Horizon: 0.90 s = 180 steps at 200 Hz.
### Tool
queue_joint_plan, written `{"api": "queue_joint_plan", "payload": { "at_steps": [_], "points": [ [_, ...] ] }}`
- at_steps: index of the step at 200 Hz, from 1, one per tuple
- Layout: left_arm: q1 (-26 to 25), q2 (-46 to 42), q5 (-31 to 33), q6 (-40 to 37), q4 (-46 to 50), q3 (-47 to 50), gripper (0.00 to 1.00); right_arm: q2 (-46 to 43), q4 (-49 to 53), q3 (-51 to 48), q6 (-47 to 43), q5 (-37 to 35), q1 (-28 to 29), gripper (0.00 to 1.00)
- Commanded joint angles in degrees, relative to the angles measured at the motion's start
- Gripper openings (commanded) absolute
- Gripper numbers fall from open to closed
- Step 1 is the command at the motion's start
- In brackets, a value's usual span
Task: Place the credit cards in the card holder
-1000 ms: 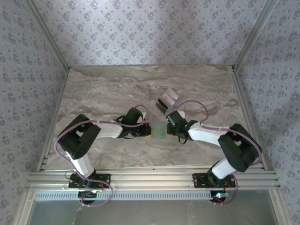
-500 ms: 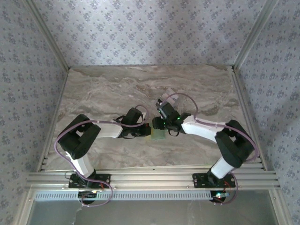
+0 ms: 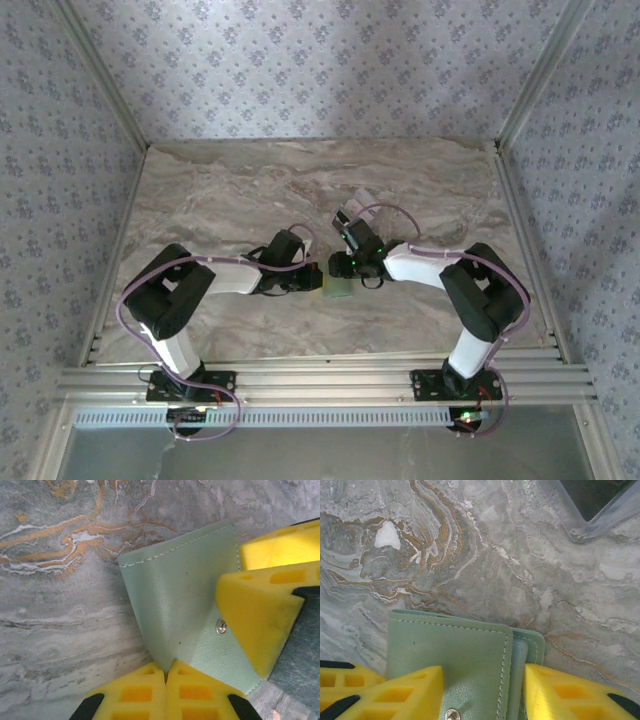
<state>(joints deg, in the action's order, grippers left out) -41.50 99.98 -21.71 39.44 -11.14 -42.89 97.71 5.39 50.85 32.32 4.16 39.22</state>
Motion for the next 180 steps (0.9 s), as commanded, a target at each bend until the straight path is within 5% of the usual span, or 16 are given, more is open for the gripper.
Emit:
{"api": "queue_joint_plan", "payload": {
  "at_steps": [1, 24, 60, 180],
  "points": [
    [-1.2, 4.7, 1.2, -1.4, 8.1, 2.2, 0.0, 0.5, -1.3, -0.8, -0.8, 2.4, 0.8, 0.47],
    [-1.1, 4.9, 1.3, -1.5, 8.0, 2.3, 0.0, 0.1, -0.1, -0.2, -1.7, 1.1, 1.3, 0.45],
    [-1.1, 5.0, 1.4, -1.3, 7.6, 2.6, 0.0, -1.9, 7.2, 2.5, -2.5, -12.1, 4.5, 0.49],
    [-0.7, 4.2, 1.1, -1.1, 7.2, 3.4, 0.0, -0.3, 3.2, 2.7, -4.3, -3.6, 3.2, 0.49]
  ]
}}
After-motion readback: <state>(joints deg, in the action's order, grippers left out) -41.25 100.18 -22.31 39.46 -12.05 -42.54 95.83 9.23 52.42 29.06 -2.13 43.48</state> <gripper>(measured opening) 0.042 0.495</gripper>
